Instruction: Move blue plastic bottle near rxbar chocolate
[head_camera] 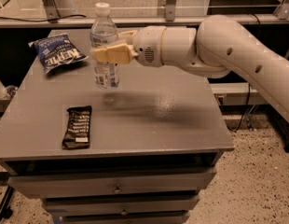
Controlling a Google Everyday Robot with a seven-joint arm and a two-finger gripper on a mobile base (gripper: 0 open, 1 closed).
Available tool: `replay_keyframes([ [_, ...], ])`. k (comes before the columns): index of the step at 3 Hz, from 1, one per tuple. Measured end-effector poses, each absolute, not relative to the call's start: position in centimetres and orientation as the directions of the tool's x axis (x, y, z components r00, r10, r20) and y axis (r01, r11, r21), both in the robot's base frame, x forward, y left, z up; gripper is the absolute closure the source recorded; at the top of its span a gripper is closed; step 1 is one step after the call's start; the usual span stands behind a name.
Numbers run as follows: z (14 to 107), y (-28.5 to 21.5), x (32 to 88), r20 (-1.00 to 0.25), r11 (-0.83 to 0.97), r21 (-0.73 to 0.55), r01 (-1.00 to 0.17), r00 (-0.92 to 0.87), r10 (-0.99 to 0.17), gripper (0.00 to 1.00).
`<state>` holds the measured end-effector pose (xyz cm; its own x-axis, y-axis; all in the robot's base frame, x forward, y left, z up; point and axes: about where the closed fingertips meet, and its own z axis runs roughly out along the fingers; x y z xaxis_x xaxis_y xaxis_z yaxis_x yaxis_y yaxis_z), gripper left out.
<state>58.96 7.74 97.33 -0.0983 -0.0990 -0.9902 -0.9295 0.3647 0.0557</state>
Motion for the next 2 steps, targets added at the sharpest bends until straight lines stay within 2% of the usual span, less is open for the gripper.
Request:
replay_keyframes([
  [2, 93.7, 10.7, 56.5, -0.989, 0.272, 0.045, -0.961, -0.082, -0.127, 1.00],
])
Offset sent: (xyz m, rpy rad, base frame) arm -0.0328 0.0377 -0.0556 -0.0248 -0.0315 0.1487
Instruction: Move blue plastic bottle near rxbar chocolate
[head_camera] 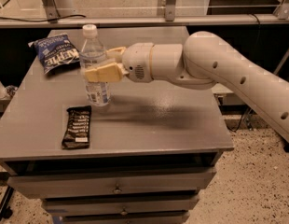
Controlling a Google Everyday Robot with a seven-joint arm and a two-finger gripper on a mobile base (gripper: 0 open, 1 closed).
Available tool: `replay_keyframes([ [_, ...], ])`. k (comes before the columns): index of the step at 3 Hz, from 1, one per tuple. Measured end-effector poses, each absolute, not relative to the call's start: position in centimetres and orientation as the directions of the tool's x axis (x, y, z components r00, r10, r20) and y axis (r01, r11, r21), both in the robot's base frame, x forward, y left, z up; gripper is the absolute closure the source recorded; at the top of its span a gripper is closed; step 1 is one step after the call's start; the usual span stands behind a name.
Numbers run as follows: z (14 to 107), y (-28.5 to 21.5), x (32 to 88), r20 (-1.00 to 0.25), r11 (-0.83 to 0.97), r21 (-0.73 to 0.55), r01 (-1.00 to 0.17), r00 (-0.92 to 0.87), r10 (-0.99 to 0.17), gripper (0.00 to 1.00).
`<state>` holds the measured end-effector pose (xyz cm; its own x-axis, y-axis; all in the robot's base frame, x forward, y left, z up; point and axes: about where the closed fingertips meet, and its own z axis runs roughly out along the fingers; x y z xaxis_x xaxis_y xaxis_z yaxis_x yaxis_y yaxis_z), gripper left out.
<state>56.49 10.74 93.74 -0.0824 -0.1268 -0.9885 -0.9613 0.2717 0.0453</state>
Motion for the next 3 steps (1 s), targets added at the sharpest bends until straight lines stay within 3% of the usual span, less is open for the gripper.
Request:
replay_keyframes([
  [2, 92.1, 9.8, 56.0, -0.991, 0.195, 0.001, -0.981, -0.027, -0.130, 1.00],
  [3, 91.5, 9.9, 55.5, -0.992, 0.162, 0.003, -0.987, -0.023, -0.125, 0.84],
])
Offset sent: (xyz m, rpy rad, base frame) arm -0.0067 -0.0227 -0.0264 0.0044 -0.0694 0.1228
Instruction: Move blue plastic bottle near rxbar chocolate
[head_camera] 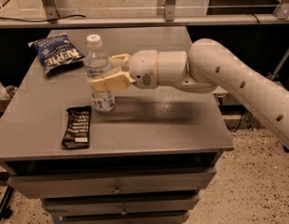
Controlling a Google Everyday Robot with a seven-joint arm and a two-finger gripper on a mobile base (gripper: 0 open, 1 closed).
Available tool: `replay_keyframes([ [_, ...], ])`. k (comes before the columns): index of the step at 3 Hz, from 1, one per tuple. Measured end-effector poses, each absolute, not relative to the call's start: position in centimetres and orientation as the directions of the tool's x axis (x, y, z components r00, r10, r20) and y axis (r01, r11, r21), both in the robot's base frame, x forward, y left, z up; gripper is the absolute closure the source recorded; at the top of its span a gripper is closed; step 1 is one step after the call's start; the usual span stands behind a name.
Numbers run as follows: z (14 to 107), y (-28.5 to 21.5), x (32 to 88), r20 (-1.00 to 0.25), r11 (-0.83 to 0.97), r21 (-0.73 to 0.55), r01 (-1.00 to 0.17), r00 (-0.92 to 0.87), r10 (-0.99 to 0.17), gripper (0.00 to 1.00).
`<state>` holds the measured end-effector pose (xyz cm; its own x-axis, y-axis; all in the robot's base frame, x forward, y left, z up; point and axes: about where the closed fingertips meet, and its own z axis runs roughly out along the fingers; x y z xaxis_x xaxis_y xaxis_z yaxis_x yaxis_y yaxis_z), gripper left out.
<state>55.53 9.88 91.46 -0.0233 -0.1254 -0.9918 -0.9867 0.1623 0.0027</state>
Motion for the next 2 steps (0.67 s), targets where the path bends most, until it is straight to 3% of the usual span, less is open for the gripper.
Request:
replay_keyframes([
  [2, 91.27, 10.16, 55.17, -0.992, 0.138, 0.007, -0.990, -0.023, -0.121, 0.38],
])
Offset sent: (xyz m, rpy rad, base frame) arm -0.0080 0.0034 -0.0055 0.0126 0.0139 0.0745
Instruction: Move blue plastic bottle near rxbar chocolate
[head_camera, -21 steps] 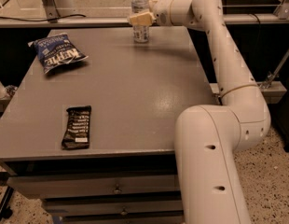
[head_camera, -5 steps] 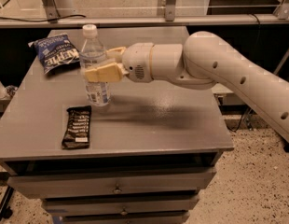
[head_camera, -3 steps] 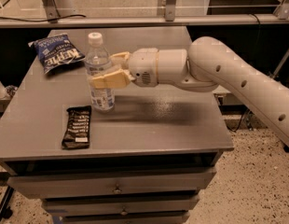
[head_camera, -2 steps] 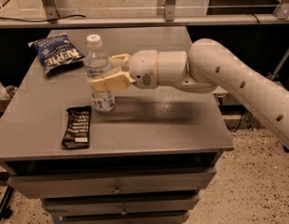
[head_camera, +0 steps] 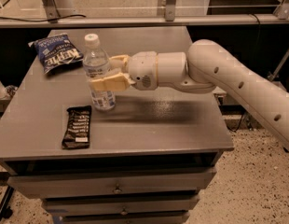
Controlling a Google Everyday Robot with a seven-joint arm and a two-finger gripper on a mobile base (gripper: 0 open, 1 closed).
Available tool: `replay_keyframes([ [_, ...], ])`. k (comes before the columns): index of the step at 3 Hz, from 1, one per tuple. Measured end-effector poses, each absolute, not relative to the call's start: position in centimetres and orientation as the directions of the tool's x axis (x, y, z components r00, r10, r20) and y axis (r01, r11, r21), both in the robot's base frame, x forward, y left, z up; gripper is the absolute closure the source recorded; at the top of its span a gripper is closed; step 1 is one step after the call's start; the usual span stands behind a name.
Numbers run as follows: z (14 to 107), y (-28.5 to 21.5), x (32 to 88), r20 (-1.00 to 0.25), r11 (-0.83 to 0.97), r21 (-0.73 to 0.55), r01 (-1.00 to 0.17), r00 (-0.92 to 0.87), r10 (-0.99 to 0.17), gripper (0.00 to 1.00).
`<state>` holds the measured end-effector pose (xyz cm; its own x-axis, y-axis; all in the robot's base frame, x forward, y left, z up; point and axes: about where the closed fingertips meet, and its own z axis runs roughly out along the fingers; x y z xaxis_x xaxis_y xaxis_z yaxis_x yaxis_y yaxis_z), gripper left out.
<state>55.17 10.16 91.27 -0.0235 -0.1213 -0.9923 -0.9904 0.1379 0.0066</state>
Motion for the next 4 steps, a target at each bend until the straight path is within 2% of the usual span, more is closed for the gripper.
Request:
replay_keyframes([
  [1, 91.3, 10.2, 55.1, -0.992, 0.113, 0.009, -0.994, -0.023, -0.123, 0.14],
  [2, 91.5, 10.0, 55.2, -0.992, 0.099, 0.010, -0.995, -0.023, -0.128, 0.00],
  [4, 93.1, 8.5, 55.9, -0.991, 0.118, -0.001, -0.993, -0.015, -0.131, 0.00],
])
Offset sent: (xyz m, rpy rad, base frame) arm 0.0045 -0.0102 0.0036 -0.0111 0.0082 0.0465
